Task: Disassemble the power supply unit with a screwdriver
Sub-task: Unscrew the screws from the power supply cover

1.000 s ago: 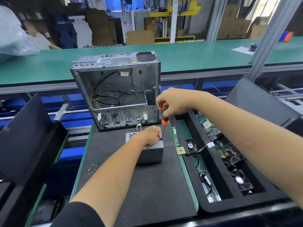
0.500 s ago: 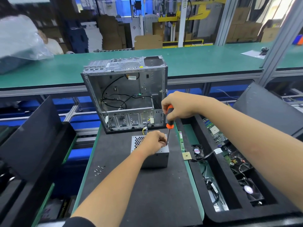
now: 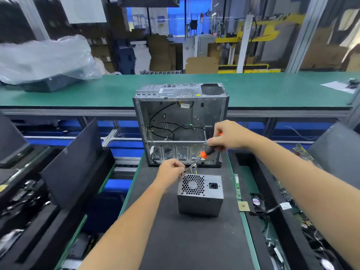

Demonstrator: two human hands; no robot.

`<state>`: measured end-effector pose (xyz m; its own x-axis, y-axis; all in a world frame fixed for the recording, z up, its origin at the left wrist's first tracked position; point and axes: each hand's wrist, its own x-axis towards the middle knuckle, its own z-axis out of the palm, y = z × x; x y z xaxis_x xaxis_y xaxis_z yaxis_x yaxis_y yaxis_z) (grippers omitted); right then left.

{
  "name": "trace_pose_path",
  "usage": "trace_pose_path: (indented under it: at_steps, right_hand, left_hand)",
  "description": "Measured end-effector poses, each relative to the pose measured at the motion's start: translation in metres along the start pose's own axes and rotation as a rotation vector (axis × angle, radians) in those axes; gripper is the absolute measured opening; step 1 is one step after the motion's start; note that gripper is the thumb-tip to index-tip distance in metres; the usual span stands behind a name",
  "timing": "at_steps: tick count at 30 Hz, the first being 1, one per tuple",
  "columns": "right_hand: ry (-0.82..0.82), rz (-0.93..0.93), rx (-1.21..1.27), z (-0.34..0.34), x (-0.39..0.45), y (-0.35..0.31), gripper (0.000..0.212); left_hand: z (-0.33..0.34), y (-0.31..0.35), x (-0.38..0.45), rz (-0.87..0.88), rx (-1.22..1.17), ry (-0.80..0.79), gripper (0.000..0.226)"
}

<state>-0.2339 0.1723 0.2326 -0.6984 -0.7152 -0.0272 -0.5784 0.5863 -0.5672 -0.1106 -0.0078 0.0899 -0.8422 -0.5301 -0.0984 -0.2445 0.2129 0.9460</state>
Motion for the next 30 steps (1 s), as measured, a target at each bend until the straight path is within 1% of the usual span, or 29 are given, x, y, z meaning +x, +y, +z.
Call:
trace_pose_path:
  at_steps: [2,5,6,8,10,11,13,15,18,21,24,26,28,30]
  right_hand:
    - [-0.078,0.005,0.13,0.017,0.012,-0.008,0.026]
    - [-0.277,0.032,0.258,0.049,0.027,-0.024,0.024]
    - [-0.323,0.049,0.274,0.061,0.032,-0.03,0.021]
    - [-0.344,0.088,0.27,0.083,0.041,-0.042,0.015]
    - [-0.321,0.1,0.162,0.099,0.049,-0.053,0.012]
    - [-0.302,0.092,0.084,0.106,0.052,-0.058,0.014]
    - [-0.257,0.077,-0.026,0.119,0.06,-0.066,0.018]
    - [-0.238,0.077,-0.078,0.134,0.066,-0.07,0.016]
    - [-0.282,0.07,-0.122,0.157,0.074,-0.075,0.013]
    - [-0.355,0.065,-0.159,0.179,0.077,-0.079,0.015]
    - [-0.42,0.116,-0.145,0.202,0.079,-0.079,0.009]
    - [-0.448,0.145,-0.163,0.217,0.08,-0.078,0.016]
    - [-0.469,0.172,-0.2,0.23,0.079,-0.077,0.028]
    - [-0.485,0.183,-0.265,0.239,0.081,-0.079,0.033]
  left_hand:
    - [-0.022,-0.006,0.0,-0.028,-0.115,0.102,0.016]
    - [-0.052,-0.017,0.0,-0.036,-0.2,0.194,0.015]
    - [-0.061,-0.022,0.0,-0.036,-0.181,0.222,0.015]
    - [-0.08,-0.036,0.001,-0.045,-0.08,0.299,0.015]
    - [-0.101,-0.054,-0.001,-0.062,0.072,0.385,0.016]
    - [-0.111,-0.064,-0.003,-0.065,0.167,0.398,0.018]
    - [-0.125,-0.086,-0.006,-0.058,0.357,0.338,0.022]
    - [-0.13,-0.106,-0.008,-0.075,0.498,0.233,0.021]
    - [-0.127,-0.129,-0.008,-0.109,0.626,0.157,0.013]
    - [-0.122,-0.147,-0.007,-0.159,0.657,0.156,0.013]
    - [-0.119,-0.158,-0.004,-0.213,0.669,0.152,0.01]
    - [-0.118,-0.162,-0.002,-0.238,0.688,0.136,0.006]
    - [-0.117,-0.164,0.0,-0.261,0.674,0.125,0.004]
    - [-0.117,-0.165,0.002,-0.27,0.654,0.118,0.005]
